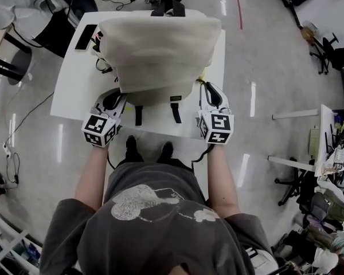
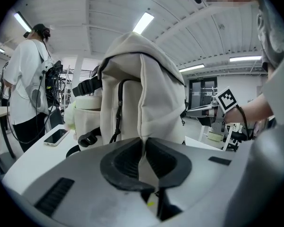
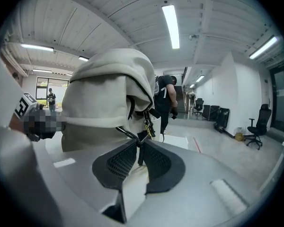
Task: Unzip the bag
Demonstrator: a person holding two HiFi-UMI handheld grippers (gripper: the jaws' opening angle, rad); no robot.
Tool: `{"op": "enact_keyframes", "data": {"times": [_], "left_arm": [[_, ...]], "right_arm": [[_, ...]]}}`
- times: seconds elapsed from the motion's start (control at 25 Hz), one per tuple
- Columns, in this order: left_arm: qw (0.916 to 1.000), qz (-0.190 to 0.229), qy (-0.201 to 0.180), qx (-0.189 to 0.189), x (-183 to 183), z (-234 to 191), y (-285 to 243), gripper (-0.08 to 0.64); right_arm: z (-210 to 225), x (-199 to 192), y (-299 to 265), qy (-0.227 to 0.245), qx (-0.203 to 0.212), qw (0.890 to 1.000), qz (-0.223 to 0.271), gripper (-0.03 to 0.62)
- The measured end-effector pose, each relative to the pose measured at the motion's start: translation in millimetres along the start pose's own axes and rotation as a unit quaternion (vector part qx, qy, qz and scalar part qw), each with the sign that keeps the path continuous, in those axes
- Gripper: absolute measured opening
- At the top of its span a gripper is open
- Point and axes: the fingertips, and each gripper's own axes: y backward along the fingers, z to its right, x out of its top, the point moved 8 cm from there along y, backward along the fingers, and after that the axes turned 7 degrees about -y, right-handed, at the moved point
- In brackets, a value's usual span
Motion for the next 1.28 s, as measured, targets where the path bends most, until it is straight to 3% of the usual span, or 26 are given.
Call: {"op": "enact_keyframes", "data": {"times": [0.32,0.6,0.72,0.88,1.04,1.28], "left_arm": [[0.9999,0.002,0.017,-0.002,-1,2,0,0.076],[0.9998,-0.002,0.012,-0.017,1,9,-2,0.206],[0.9997,-0.002,0.015,-0.017,-2,10,-2,0.242],[0.9997,-0.004,0.017,-0.018,-3,8,4,0.245],[0.9997,0.004,0.023,-0.01,0,5,18,0.24],[0.9978,0.055,0.036,-0.011,23,18,31,0.136]], "right_arm": [[-7,-13,0,-0.033,0.028,0.999,0.002,0.053],[-14,-18,-3,-0.036,0.036,0.999,-0.012,0.195],[-17,-20,0,-0.036,0.039,0.998,-0.016,0.215],[-20,-20,5,-0.035,0.034,0.999,-0.009,0.212],[-26,-10,16,-0.036,0.027,0.999,0.015,0.169],[-33,10,32,-0.039,0.038,0.997,0.051,0.068]]}}
